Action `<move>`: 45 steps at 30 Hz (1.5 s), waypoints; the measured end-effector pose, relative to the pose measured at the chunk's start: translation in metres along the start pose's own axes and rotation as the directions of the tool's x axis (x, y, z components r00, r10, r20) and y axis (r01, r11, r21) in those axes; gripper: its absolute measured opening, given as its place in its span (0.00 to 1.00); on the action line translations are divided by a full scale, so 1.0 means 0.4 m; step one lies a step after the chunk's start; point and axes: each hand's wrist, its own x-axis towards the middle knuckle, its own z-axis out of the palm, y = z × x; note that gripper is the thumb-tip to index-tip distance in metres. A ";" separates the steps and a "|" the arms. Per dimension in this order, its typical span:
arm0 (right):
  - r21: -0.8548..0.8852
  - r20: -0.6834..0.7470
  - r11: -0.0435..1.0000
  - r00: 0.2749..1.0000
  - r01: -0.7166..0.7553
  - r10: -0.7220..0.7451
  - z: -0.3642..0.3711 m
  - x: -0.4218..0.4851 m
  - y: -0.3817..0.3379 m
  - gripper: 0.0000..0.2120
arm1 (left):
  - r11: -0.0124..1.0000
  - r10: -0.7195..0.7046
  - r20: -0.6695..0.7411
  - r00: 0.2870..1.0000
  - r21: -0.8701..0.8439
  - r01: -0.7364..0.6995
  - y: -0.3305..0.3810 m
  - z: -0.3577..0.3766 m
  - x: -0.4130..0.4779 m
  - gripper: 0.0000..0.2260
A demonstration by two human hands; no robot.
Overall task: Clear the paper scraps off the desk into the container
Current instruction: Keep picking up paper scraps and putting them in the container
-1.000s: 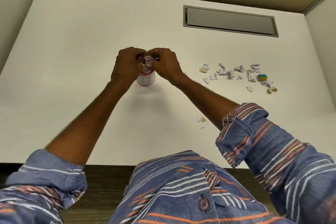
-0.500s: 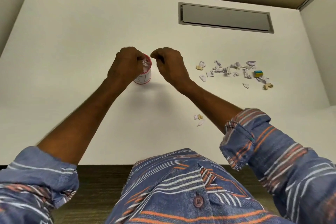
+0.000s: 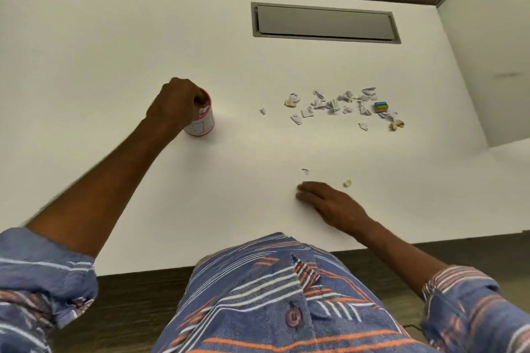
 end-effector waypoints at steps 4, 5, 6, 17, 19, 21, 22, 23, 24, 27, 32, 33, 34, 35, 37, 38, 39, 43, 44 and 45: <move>0.001 -0.162 0.962 0.949 -0.275 0.271 -0.024 -0.062 0.085 0.19 | 0.999 -0.021 -0.088 0.996 -0.042 0.018 0.015 -0.037 -0.009 0.13; 0.014 -0.198 0.936 0.917 -0.351 0.346 -0.033 -0.074 0.100 0.18 | 0.999 -0.032 -0.117 0.993 -0.047 0.026 0.018 -0.049 -0.013 0.13; 0.027 -0.236 0.909 0.881 -0.415 0.410 -0.043 -0.085 0.109 0.16 | 0.998 -0.039 -0.144 0.989 -0.054 0.032 0.020 -0.059 -0.016 0.13; 0.148 -0.087 0.680 0.676 -0.718 0.732 0.028 -0.155 0.020 0.45 | 0.916 0.016 -0.245 0.969 -0.385 -0.113 0.209 0.033 -0.057 0.10; 0.143 -0.086 0.702 0.698 -0.698 0.711 0.030 -0.097 0.019 0.45 | 0.881 0.055 -0.168 0.984 -0.456 -0.127 0.242 0.115 -0.037 0.11; 0.132 -0.081 0.764 0.761 -0.632 0.643 0.032 -0.024 0.016 0.45 | 0.894 0.058 -0.092 0.994 -0.438 -0.092 0.259 0.199 -0.009 0.14; 0.123 -0.075 0.800 0.798 -0.588 0.598 0.031 0.014 0.014 0.44 | 0.914 0.059 -0.065 0.996 -0.398 -0.080 0.263 0.238 0.006 0.16; 0.122 -0.070 0.830 0.830 -0.544 0.554 0.028 0.052 0.013 0.43 | 0.929 0.059 -0.043 0.997 -0.364 -0.071 0.271 0.271 0.019 0.19; 0.124 -0.055 0.856 0.858 -0.501 0.510 0.025 0.091 0.016 0.41 | 0.941 0.046 -0.012 0.999 -0.336 -0.047 0.278 0.300 0.032 0.21; 0.153 0.015 0.930 0.942 -0.334 0.336 0.020 0.187 0.032 0.31 | 0.962 -0.037 0.065 0.997 -0.268 0.053 0.289 0.374 0.071 0.26; 0.270 0.099 0.954 0.990 -0.126 0.103 -0.015 0.139 0.086 0.31 | 0.967 -0.127 0.053 0.990 -0.214 0.135 0.316 0.453 0.101 0.29; 0.256 0.088 0.955 0.988 -0.147 0.129 -0.020 0.106 0.110 0.29 | 0.971 -0.122 0.046 0.991 -0.200 0.129 0.328 0.464 0.102 0.29; 0.226 0.093 0.960 0.985 -0.165 0.147 -0.026 0.068 0.144 0.26 | 0.974 -0.111 0.037 0.993 -0.194 0.116 0.340 0.473 0.101 0.30; 0.200 0.107 0.963 0.981 -0.180 0.161 -0.044 0.033 0.179 0.23 | 0.974 -0.094 0.030 0.995 -0.202 0.098 0.351 0.483 0.101 0.30; 0.153 0.053 0.953 0.965 -0.262 0.257 -0.074 -0.039 0.269 0.19 | 0.970 -0.053 0.018 0.998 -0.238 0.056 0.373 0.501 0.100 0.31; 0.099 -0.032 0.957 0.961 -0.272 0.276 -0.079 -0.071 0.320 0.20 | 0.969 -0.034 0.013 0.999 -0.245 0.037 0.384 0.510 0.098 0.31; 0.052 -0.128 0.961 0.953 -0.271 0.275 -0.084 -0.098 0.371 0.21 | 0.970 -0.021 0.005 1.000 -0.241 0.021 0.393 0.517 0.099 0.33; 0.082 -0.254 0.871 0.835 -0.484 0.488 -0.146 -0.119 0.496 0.20 | 0.979 0.052 -0.045 0.998 -0.192 -0.060 0.428 0.528 0.122 0.38; 0.104 -0.251 0.845 0.808 -0.525 0.533 -0.153 -0.116 0.519 0.22 | 0.982 0.086 -0.056 0.995 -0.164 -0.094 0.433 0.529 0.130 0.38; 0.133 -0.229 0.817 0.784 -0.561 0.577 -0.160 -0.112 0.540 0.24 | 0.984 0.120 -0.051 0.991 -0.127 -0.125 0.436 0.530 0.139 0.37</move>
